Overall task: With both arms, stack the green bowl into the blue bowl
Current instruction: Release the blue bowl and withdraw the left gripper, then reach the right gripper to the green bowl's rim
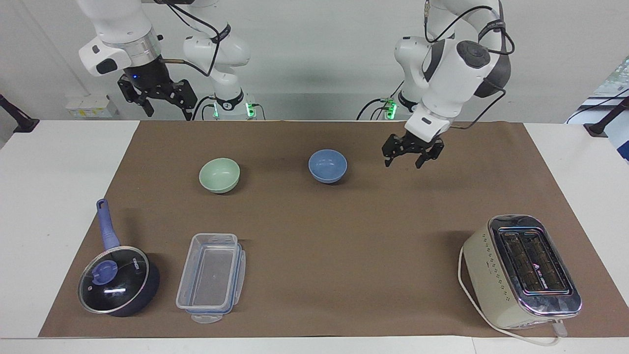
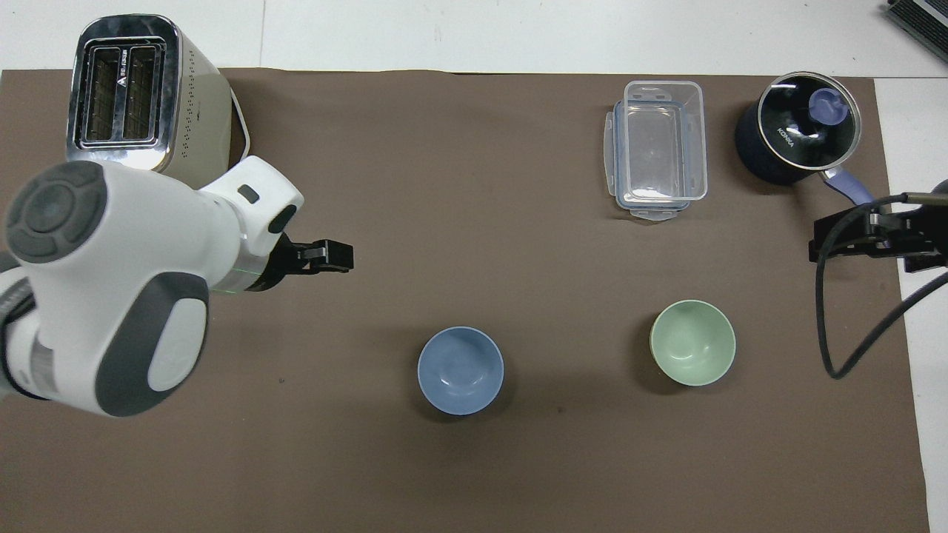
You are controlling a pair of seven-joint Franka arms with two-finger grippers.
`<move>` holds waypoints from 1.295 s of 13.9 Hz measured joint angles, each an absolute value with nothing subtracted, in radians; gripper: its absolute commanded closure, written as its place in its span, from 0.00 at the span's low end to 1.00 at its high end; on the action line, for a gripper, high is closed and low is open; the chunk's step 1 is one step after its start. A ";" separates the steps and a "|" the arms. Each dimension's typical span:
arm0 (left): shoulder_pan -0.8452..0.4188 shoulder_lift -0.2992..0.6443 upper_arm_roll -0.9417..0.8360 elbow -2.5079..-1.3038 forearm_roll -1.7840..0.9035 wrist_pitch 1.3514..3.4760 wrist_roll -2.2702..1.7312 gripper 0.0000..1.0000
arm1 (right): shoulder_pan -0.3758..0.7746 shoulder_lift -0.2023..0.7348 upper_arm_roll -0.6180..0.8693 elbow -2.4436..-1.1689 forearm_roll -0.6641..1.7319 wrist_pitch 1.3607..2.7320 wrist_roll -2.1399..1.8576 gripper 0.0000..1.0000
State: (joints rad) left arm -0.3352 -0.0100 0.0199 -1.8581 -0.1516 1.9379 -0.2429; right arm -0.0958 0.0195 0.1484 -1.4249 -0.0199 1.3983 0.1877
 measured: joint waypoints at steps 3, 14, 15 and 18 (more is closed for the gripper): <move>-0.235 -0.009 0.021 -1.778 -0.131 1.833 -0.128 0.00 | -0.096 0.019 0.148 -1.428 -0.020 1.410 0.188 0.00; -0.030 -0.008 0.024 -1.572 -0.030 1.516 0.012 0.00 | -0.135 0.009 0.148 -1.689 0.001 1.670 0.067 0.00; -0.028 -0.008 0.024 -1.564 -0.030 1.516 0.012 0.00 | -0.140 0.008 0.148 -1.729 0.001 1.697 0.063 0.00; -0.028 -0.007 0.019 -1.564 -0.030 1.514 0.012 0.00 | -0.152 0.004 0.148 -1.874 0.004 1.813 0.046 0.00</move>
